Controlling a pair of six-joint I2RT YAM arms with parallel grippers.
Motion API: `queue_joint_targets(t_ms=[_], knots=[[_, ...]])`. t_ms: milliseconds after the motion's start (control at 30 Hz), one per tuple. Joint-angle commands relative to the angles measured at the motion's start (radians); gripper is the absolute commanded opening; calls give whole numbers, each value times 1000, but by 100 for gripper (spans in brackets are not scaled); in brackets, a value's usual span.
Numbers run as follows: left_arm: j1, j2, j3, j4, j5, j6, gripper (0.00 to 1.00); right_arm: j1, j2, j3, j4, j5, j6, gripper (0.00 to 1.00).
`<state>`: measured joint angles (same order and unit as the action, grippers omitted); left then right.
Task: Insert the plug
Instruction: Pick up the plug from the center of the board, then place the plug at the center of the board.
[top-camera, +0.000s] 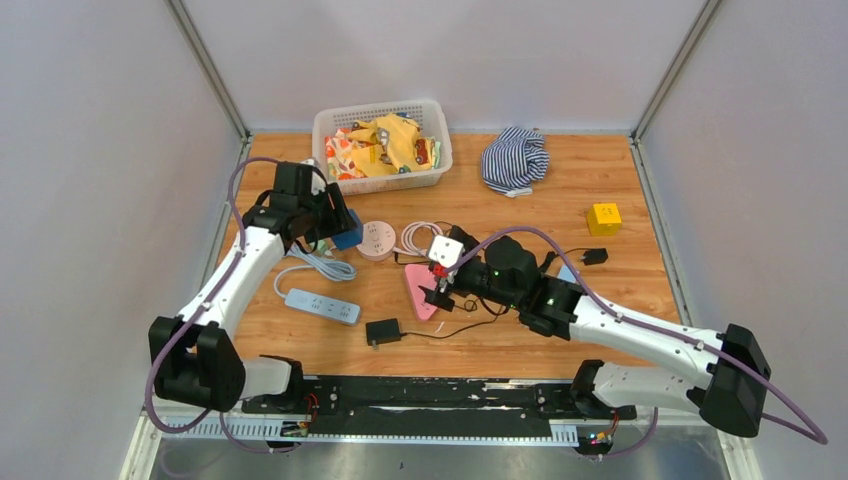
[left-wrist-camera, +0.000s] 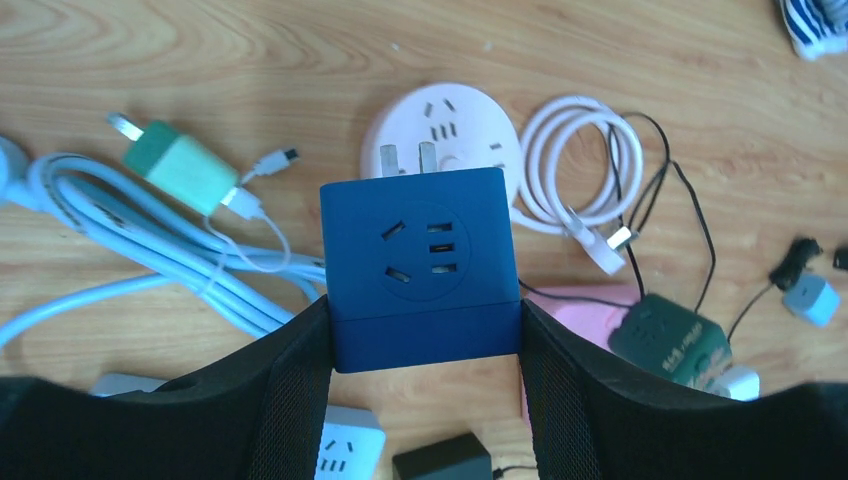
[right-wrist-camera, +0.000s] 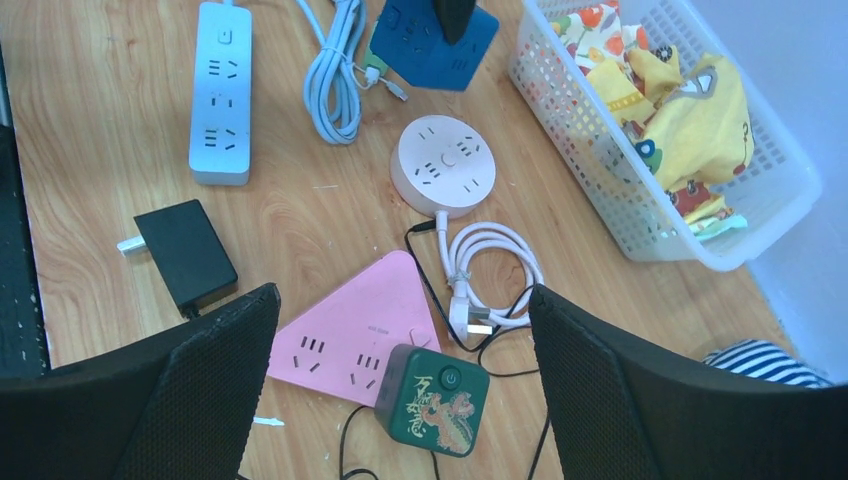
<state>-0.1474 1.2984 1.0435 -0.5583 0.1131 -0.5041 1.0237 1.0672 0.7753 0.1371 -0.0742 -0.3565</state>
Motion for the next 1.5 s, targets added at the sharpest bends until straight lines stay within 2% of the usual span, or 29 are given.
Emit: queue_joint_targets(t_ms=[0, 167, 333, 467, 700, 833, 1000, 1233, 1467], knots=[[-63, -48, -5, -30, 24, 29, 32, 54, 31, -29, 59, 4, -142, 94], [-110, -40, -51, -43, -47, 41, 32, 94, 66, -16, 78, 57, -186, 94], [-136, -52, -82, -44, 12, 27, 32, 109, 111, -37, 112, 3, -249, 93], [-154, -73, -85, -73, 9, 25, 33, 154, 162, -37, 133, 49, -338, 93], [-175, -64, -133, -94, -30, 20, 35, 177, 200, -54, 173, 62, -357, 92], [-196, -37, -122, -93, -42, 11, 41, 180, 247, -61, 195, 73, -384, 92], [-202, -17, -143, -71, -51, -9, 43, 181, 298, -57, 220, 115, -400, 91], [-202, 8, -149, -66, -27, -13, 48, 192, 392, -78, 352, 125, -465, 89], [-204, 34, -171, -52, -39, -14, 48, 197, 428, -95, 412, 103, -474, 89]])
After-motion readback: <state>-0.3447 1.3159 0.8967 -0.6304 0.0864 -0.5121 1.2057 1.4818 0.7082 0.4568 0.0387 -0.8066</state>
